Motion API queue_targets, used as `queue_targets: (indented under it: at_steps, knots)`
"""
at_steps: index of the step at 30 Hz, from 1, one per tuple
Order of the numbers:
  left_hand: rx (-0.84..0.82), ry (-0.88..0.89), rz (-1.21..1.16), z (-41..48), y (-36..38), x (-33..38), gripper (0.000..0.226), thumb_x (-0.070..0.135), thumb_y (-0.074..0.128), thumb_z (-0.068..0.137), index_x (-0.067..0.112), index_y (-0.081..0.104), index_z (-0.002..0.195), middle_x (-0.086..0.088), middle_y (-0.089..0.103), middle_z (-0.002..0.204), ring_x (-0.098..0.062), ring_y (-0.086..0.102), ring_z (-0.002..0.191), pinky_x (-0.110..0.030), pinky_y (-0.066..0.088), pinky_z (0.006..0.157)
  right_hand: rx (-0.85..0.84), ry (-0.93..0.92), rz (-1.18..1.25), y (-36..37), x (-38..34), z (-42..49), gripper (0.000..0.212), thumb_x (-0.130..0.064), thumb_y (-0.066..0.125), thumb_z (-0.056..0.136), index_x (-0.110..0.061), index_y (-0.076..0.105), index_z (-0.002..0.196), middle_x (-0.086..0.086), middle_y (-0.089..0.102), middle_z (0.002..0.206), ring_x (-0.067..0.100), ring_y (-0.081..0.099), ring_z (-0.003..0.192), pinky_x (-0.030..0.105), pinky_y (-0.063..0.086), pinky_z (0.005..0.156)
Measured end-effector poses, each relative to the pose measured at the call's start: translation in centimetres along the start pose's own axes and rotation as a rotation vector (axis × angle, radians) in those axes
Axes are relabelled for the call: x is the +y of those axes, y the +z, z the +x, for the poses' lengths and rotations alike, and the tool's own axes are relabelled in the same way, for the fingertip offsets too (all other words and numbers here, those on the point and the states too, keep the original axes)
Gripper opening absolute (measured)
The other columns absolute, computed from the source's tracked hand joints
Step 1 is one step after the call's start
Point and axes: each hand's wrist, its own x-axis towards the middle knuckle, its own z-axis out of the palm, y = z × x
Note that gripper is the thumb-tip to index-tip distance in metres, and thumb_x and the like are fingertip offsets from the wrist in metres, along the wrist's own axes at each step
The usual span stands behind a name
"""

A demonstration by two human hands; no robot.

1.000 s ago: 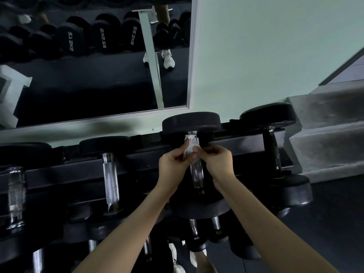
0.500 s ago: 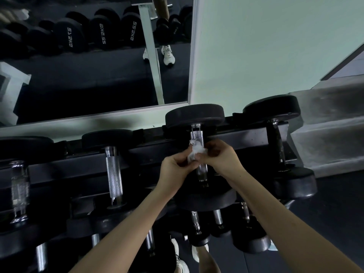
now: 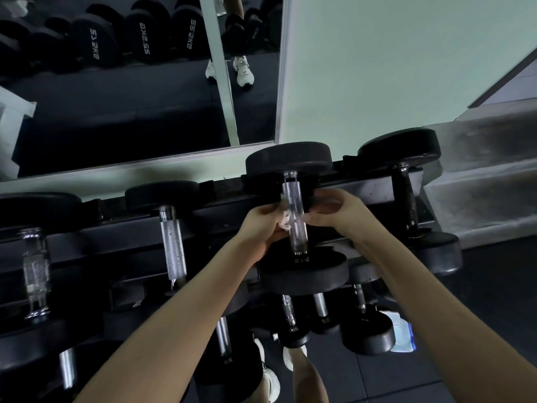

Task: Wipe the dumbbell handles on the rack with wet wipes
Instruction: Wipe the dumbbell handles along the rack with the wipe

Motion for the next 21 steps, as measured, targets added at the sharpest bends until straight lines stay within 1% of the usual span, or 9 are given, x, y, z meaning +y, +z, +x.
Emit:
queue_targets:
  at_steps: [3, 5, 8, 12, 14, 16, 18, 19, 21]
  knots:
    - [0.001, 0.002, 0.181, -0.7, -0.7, -0.6, 0.015, 0.031, 0.061, 0.089, 0.019, 0.068, 0.093, -0.003, 0.065, 0.081, -0.009, 0.061, 0.069, -0.016, 0.053, 0.061, 0.015, -0.004, 0.028, -1.1, 0.2, -1.3, 0.063, -0.019, 0.086, 0.063, -0.015, 0.059, 0.119, 0.004, 0.070, 0.104, 0.016, 0.065, 0.101, 0.032, 0.050, 0.094]
    - [-0.017, 0.049, 0.362, -1.1, -1.6, -1.6, 0.021, 0.031, 0.064, 0.086, 0.016, 0.070, 0.099, 0.005, 0.064, 0.071, 0.003, 0.055, 0.057, -0.009, 0.044, 0.056, -0.002, 0.021, 0.021, -1.1, 0.7, -2.0, 0.059, -0.017, 0.085, 0.065, -0.017, 0.059, 0.118, 0.003, 0.069, 0.104, 0.017, 0.064, 0.104, 0.033, 0.049, 0.096]
    - [-0.061, 0.112, 0.512, -1.7, -1.8, -2.6, 0.011, 0.022, 0.067, 0.085, 0.012, 0.072, 0.087, 0.012, 0.066, 0.066, 0.010, 0.057, 0.057, -0.005, 0.042, 0.062, -0.004, 0.040, -0.006, -1.1, 1.3, -2.5, 0.056, -0.019, 0.085, 0.065, -0.022, 0.060, 0.114, -0.001, 0.069, 0.102, 0.016, 0.061, 0.106, 0.031, 0.048, 0.093]
    - [0.052, 0.163, 0.427, -1.5, -0.7, -1.1, 0.012, 0.013, 0.069, 0.083, 0.002, 0.070, 0.087, 0.002, 0.065, 0.068, 0.008, 0.058, 0.053, -0.004, 0.045, 0.057, -0.010, 0.025, -0.057, -1.6, 1.1, -2.9, 0.051, -0.021, 0.085, 0.066, -0.024, 0.062, 0.112, -0.005, 0.069, 0.103, 0.010, 0.060, 0.106, 0.028, 0.045, 0.090]
    - [0.105, 0.185, 0.405, -1.3, -0.2, -0.2, 0.009, 0.010, 0.070, 0.082, 0.001, 0.069, 0.084, 0.002, 0.062, 0.065, 0.009, 0.056, 0.049, -0.004, 0.043, 0.053, 0.001, 0.003, -0.054, -2.1, 0.8, -2.9, 0.048, -0.022, 0.085, 0.066, -0.025, 0.063, 0.109, -0.006, 0.069, 0.102, 0.009, 0.060, 0.105, 0.028, 0.046, 0.090]
    - [0.139, 0.198, 0.332, -1.1, 0.3, 0.3, 0.011, 0.007, 0.070, 0.081, 0.001, 0.069, 0.090, 0.003, 0.064, 0.068, 0.006, 0.059, 0.055, -0.006, 0.046, 0.057, 0.002, -0.023, -0.068, -2.4, 0.3, -2.9, 0.046, -0.022, 0.084, 0.066, -0.024, 0.064, 0.108, -0.006, 0.070, 0.103, 0.009, 0.060, 0.104, 0.027, 0.046, 0.091]
    - [0.199, 0.213, 0.210, -0.9, 0.8, 0.6, 0.020, 0.004, 0.070, 0.081, 0.000, 0.069, 0.100, 0.003, 0.067, 0.076, 0.000, 0.062, 0.065, -0.013, 0.051, 0.067, -0.006, -0.049, -0.084, -2.5, -0.2, -2.7, 0.046, -0.023, 0.084, 0.067, -0.021, 0.065, 0.108, -0.005, 0.070, 0.104, 0.010, 0.062, 0.103, 0.029, 0.047, 0.093]
    - [0.219, 0.223, 0.180, -0.7, 1.0, 0.7, 0.021, 0.004, 0.069, 0.081, 0.000, 0.069, 0.102, 0.003, 0.067, 0.078, -0.001, 0.062, 0.067, -0.016, 0.051, 0.068, -0.008, -0.063, -0.093, -2.5, -0.3, -2.6, 0.045, -0.022, 0.084, 0.067, -0.020, 0.066, 0.108, -0.004, 0.070, 0.103, 0.011, 0.062, 0.102, 0.029, 0.048, 0.094]
    - [0.230, 0.245, 0.209, -0.7, 1.3, 0.4, 0.026, 0.006, 0.070, 0.081, 0.002, 0.067, 0.107, 0.004, 0.067, 0.084, 0.001, 0.061, 0.070, -0.015, 0.049, 0.068, -0.008, -0.082, -0.099, -2.4, -0.6, -2.4, 0.042, -0.020, 0.083, 0.068, -0.018, 0.066, 0.105, -0.002, 0.070, 0.103, 0.010, 0.063, 0.099, 0.028, 0.048, 0.094]
